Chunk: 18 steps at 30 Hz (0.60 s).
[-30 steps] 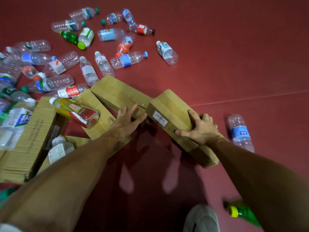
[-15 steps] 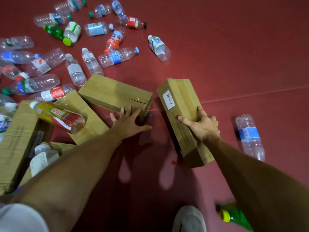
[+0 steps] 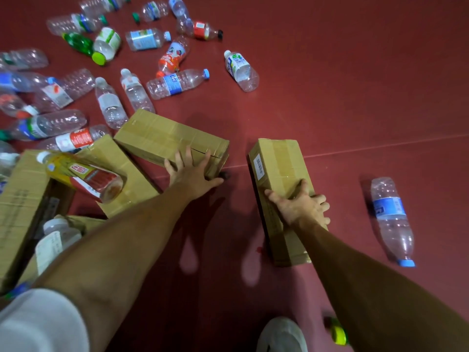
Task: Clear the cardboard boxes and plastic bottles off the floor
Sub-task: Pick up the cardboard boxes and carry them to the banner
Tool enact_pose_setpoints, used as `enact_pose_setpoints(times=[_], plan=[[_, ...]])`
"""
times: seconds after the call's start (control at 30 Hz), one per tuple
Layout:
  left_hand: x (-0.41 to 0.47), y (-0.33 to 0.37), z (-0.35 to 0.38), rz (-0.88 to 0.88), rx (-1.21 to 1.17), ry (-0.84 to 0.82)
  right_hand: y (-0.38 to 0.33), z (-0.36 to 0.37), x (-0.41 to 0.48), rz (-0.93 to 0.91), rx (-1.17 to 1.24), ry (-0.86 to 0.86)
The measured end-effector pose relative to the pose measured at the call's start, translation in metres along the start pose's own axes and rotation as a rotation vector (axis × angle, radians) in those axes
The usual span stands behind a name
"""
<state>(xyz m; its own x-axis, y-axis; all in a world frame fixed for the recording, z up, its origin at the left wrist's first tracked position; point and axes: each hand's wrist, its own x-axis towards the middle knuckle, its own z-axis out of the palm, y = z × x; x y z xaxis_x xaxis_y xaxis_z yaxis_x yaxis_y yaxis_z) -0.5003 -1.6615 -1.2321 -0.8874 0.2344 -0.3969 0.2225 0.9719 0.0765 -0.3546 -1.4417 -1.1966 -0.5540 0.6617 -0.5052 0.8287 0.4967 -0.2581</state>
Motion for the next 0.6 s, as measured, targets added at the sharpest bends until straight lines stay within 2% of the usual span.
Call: enact_pose_setpoints(times=[0.33,0.6], plan=[[0.006,0.003,0.006,0.018,-0.066,-0.023,-0.004,0.024,-0.004,0.028,-0.14,0.043],[-0.015,-0.012,0.014,0.12,0.03,-0.065,-0.012,0.032,-0.009,0.028,-0.2,0.073]])
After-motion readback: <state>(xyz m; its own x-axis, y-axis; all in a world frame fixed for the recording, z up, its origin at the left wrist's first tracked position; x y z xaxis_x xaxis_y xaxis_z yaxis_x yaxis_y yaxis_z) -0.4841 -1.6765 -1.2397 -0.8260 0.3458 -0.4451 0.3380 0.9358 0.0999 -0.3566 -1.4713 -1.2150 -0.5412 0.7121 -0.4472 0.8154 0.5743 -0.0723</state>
